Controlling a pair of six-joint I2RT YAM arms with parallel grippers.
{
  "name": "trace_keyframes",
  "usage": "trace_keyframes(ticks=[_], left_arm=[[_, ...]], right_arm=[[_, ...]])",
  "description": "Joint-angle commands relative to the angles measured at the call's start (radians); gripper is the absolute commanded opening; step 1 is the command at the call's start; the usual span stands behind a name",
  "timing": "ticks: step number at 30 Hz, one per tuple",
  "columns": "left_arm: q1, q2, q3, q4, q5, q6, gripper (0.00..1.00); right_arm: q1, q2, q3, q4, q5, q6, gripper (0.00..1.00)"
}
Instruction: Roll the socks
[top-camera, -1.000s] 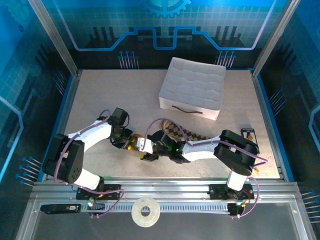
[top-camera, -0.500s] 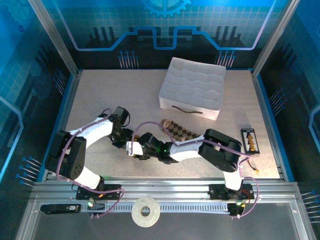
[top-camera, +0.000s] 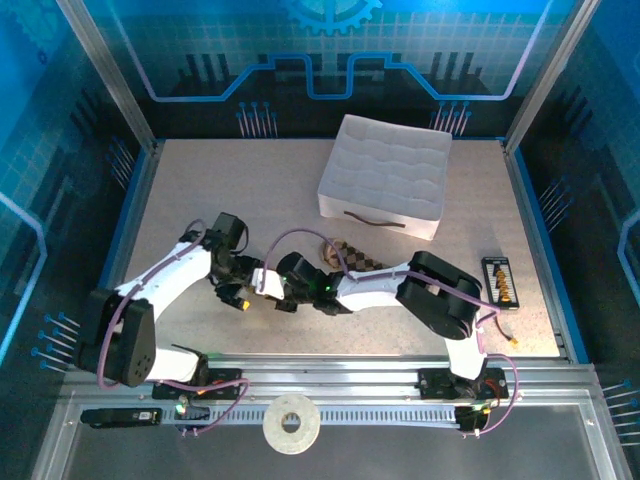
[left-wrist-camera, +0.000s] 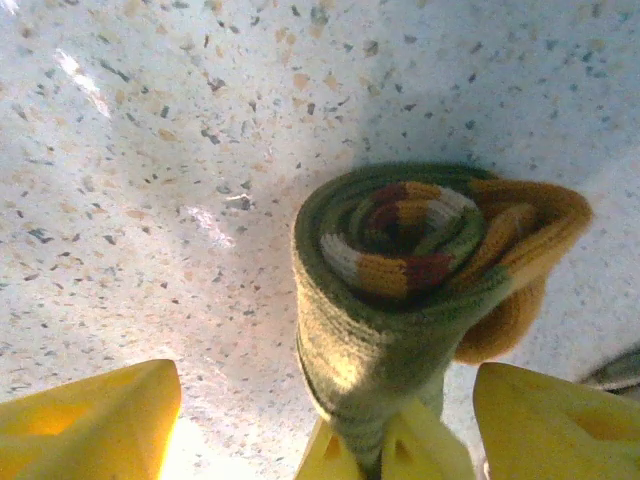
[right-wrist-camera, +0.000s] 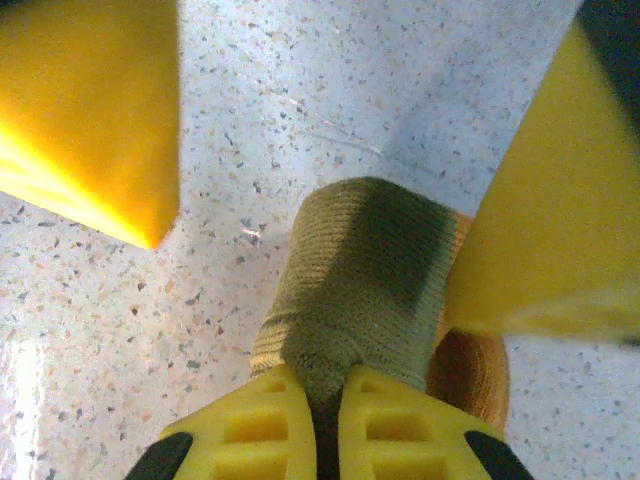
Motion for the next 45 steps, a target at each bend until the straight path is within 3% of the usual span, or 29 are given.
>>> trace_keyframes(ticks=[1, 6, 16, 25, 34, 41, 43, 45], left_arm=[[0.015, -0.062, -0.029, 0.042, 0.048, -0.06, 0.85], [0.032, -0.117, -0.052, 0.107, 0.02, -0.086, 0.87], [0.023, -0.137, -0.161, 0.241, 0.087, -0.083, 0.73], [-0.016, 0.0, -0.134, 0.282, 0.054, -0.021, 0.65], [-0.061, 0.17, -0.099, 0.3, -0.024, 0.046, 0.62], [-0.1, 0.224, -0.138, 0.275, -0.071, 0.044, 0.47], [-0.102, 0.228, -0.158, 0.286, -0.072, 0.04, 0.39], [-0.102, 0.225, -0.176, 0.29, -0.07, 0.033, 0.22]], right_arm=[[-0.035, 0.044, -0.01, -0.218, -0.098, 0.08, 0.0], [-0.087, 0.061, 0.012, -0.262, -0.22, 0.151, 0.0], [-0.197, 0.148, 0.083, -0.348, -0.457, 0.333, 0.0], [-0.289, 0.234, 0.138, -0.372, -0.629, 0.527, 0.0], [-0.31, 0.255, 0.194, -0.435, -0.658, 0.572, 0.02], [-0.315, 0.211, 0.209, -0.43, -0.638, 0.579, 0.11], [-0.315, 0.202, 0.217, -0.434, -0.636, 0.579, 0.16], [-0.315, 0.171, 0.209, -0.415, -0.61, 0.575, 0.27]])
